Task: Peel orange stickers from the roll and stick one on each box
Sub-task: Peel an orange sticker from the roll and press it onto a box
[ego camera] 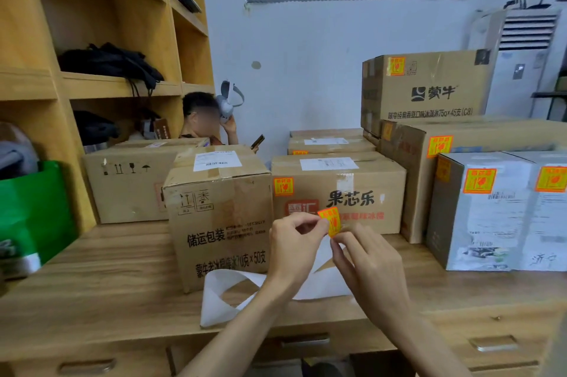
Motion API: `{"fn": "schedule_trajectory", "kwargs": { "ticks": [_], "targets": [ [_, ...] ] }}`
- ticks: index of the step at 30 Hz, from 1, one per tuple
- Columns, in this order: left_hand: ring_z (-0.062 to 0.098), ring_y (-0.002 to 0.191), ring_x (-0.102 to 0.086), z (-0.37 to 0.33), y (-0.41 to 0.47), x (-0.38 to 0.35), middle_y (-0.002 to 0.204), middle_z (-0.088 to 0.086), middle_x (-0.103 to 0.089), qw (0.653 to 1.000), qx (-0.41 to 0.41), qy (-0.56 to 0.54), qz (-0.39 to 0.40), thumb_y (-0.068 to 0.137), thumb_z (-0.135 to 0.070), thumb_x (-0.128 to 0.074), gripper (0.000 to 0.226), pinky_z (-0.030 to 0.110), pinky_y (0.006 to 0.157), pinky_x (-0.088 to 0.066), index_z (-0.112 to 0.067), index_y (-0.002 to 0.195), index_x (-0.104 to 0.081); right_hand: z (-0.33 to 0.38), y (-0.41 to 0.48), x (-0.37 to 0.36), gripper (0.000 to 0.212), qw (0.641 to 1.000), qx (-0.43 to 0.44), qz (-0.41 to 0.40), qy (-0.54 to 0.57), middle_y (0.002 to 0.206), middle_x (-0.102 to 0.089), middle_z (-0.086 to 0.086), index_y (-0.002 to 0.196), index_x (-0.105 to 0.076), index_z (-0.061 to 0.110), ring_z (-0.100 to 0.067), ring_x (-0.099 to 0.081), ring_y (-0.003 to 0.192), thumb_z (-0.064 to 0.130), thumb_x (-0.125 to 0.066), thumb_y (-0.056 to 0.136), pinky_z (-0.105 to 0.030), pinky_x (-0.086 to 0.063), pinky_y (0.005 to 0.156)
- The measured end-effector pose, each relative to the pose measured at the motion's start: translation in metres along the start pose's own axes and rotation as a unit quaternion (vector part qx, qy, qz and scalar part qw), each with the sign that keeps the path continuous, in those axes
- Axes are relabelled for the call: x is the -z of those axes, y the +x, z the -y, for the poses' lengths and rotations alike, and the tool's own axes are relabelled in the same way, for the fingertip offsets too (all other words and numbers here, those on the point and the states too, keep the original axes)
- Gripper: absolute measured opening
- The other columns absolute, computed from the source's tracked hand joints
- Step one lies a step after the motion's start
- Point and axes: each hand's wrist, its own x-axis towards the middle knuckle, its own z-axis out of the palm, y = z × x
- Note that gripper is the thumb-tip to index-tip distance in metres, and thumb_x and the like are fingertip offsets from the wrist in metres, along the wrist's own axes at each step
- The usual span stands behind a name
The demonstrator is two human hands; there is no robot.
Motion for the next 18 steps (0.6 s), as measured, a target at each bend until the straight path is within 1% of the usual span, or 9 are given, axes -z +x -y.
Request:
{"fn": "schedule_trajectory", "kwargs": {
  "ticks": [3,6,7,8,10,11,13,15,18],
  "targets": [
    [0.011,0.079,-0.067,-0.004,0.005,0.013,0.078,-0.002,-0.075,1.0,-0.004,0.01,0.014,0.088,-0.012,-0.074,0.011,0.016,0.066,-0.05,-0.015,0.079,-0.081,-0.004,0.004,0.002,0.018,0.999,-0.019,0.014,0.043,0.09,-0.064,-0.002,0.093,-0.068,0.01,-0.017,-0.061,0.076,0.027,-0.062,0.095,-0.028,-0.05,0.059],
    [0.004,0.075,-0.064,-0.004,0.011,0.026,0.081,-0.003,-0.075,1.0,0.005,0.021,0.012,0.088,-0.015,-0.075,0.008,0.013,0.066,-0.047,-0.015,0.083,-0.081,-0.008,0.008,0.007,0.024,0.994,-0.033,0.026,0.103,0.095,-0.064,0.002,0.097,-0.069,0.012,-0.008,-0.06,0.077,0.033,-0.06,0.097,-0.023,-0.05,0.061],
    [0.003,0.076,-0.064,-0.004,0.013,0.03,0.083,-0.003,-0.075,1.0,0.007,0.02,0.01,0.088,-0.016,-0.075,0.007,0.012,0.067,-0.047,-0.014,0.085,-0.081,-0.007,0.01,0.008,0.023,0.989,-0.054,0.026,0.133,0.094,-0.063,0.006,0.096,-0.068,0.014,-0.004,-0.058,0.077,0.035,-0.059,0.097,-0.022,-0.048,0.061],
    [0.002,0.079,-0.064,-0.004,0.014,0.035,0.085,-0.003,-0.075,1.0,0.008,0.018,0.013,0.089,-0.016,-0.075,0.007,0.012,0.07,-0.047,-0.013,0.089,-0.081,-0.006,0.012,0.008,0.021,0.981,-0.089,0.025,0.17,0.093,-0.062,0.01,0.094,-0.068,0.017,-0.004,-0.057,0.076,0.036,-0.058,0.098,-0.021,-0.046,0.061],
    [0.007,0.087,-0.067,-0.004,0.016,0.046,0.091,-0.002,-0.076,0.999,0.005,0.017,0.032,0.09,-0.017,-0.075,0.01,0.014,0.075,-0.049,-0.011,0.094,-0.081,-0.003,0.02,0.006,0.016,0.948,-0.182,0.024,0.258,0.088,-0.061,0.014,0.09,-0.068,0.021,-0.009,-0.058,0.078,0.034,-0.062,0.096,-0.022,-0.044,0.062],
    [0.01,0.09,-0.068,-0.004,0.016,0.053,0.092,-0.001,-0.076,0.999,0.005,0.016,0.045,0.09,-0.018,-0.075,0.01,0.016,0.077,-0.05,-0.01,0.095,-0.081,-0.002,0.025,0.004,0.012,0.925,-0.229,0.029,0.301,0.085,-0.063,0.012,0.087,-0.069,0.022,-0.012,-0.058,0.077,0.031,-0.065,0.093,-0.022,-0.043,0.062],
    [0.013,0.088,-0.067,-0.005,0.015,0.067,0.093,0.001,-0.076,0.998,0.0,0.021,0.065,0.091,-0.018,-0.074,0.01,0.021,0.078,-0.05,-0.011,0.093,-0.08,0.001,0.035,-0.001,0.007,0.875,-0.297,0.052,0.378,0.08,-0.065,0.006,0.085,-0.072,0.022,-0.012,-0.058,0.075,0.027,-0.07,0.09,-0.02,-0.043,0.064],
    [0.013,0.082,-0.064,-0.005,0.014,0.082,0.091,0.002,-0.075,0.996,-0.009,0.042,0.079,0.091,-0.02,-0.074,0.009,0.025,0.078,-0.05,-0.013,0.091,-0.08,0.005,0.043,-0.008,0.008,0.833,-0.324,0.09,0.439,0.08,-0.069,0.003,0.083,-0.074,0.021,-0.013,-0.061,0.077,0.027,-0.072,0.088,-0.018,-0.044,0.067],
    [0.015,0.08,-0.063,-0.004,0.011,0.104,0.088,0.001,-0.074,0.995,-0.02,0.07,0.075,0.09,-0.022,-0.076,0.007,0.036,0.079,-0.052,-0.016,0.089,-0.08,0.02,0.051,-0.017,0.007,0.801,-0.321,0.135,0.487,0.086,-0.072,0.0,0.084,-0.076,0.021,-0.015,-0.065,0.084,0.027,-0.074,0.087,-0.025,-0.049,0.074]
  ]
}}
